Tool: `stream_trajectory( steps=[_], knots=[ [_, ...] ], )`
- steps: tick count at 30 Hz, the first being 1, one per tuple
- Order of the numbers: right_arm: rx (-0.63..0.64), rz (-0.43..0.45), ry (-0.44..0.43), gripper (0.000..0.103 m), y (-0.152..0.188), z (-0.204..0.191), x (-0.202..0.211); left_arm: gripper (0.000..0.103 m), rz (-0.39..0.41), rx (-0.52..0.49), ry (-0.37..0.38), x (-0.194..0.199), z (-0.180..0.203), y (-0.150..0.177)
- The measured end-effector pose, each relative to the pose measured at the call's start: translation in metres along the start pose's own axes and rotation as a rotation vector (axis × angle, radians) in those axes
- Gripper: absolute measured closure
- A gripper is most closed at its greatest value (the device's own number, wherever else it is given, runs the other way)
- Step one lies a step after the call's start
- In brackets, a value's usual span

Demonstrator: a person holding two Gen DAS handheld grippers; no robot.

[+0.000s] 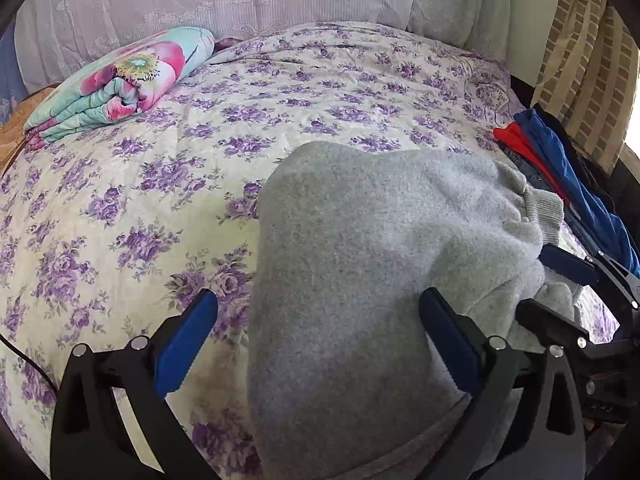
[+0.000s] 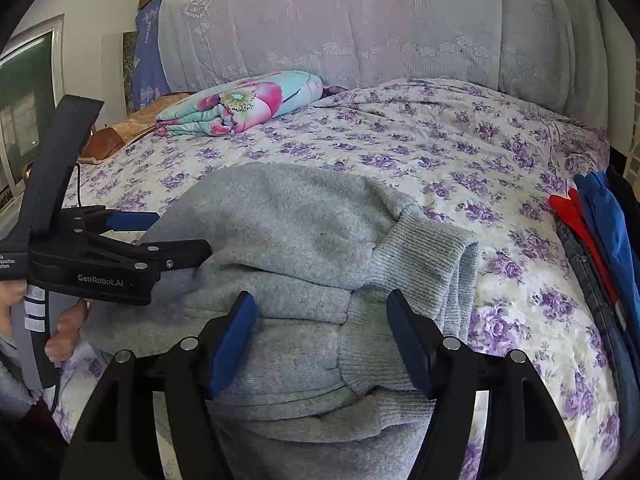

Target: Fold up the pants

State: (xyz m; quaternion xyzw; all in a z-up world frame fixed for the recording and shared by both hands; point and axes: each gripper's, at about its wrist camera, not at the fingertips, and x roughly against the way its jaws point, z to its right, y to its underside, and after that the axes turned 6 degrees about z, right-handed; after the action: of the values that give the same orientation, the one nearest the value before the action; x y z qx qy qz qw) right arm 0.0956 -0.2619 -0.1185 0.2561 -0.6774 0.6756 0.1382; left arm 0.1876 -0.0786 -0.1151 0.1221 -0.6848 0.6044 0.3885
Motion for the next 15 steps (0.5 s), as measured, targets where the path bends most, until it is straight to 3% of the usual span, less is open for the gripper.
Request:
stream_trajectory(
  steps=[4,8,15],
  knots=[
    [-0.038,0.051,-0.050,0.022,-0.001,0.005,0.015,0.004,0.031,-0.038,-0.039,0.012,0.006,-0.001],
    [-0.105,0.117,-0.038,0.010,-0.004,0.018,0.038,0.004,0.063,-0.049,-0.076,0.024,0.005,-0.003],
    [-0.317,0.111,-0.031,0.004,0.005,0.068,0.049,0.004,0.098,-0.020,-0.133,0.039,-0.009,-0.005]
  ],
)
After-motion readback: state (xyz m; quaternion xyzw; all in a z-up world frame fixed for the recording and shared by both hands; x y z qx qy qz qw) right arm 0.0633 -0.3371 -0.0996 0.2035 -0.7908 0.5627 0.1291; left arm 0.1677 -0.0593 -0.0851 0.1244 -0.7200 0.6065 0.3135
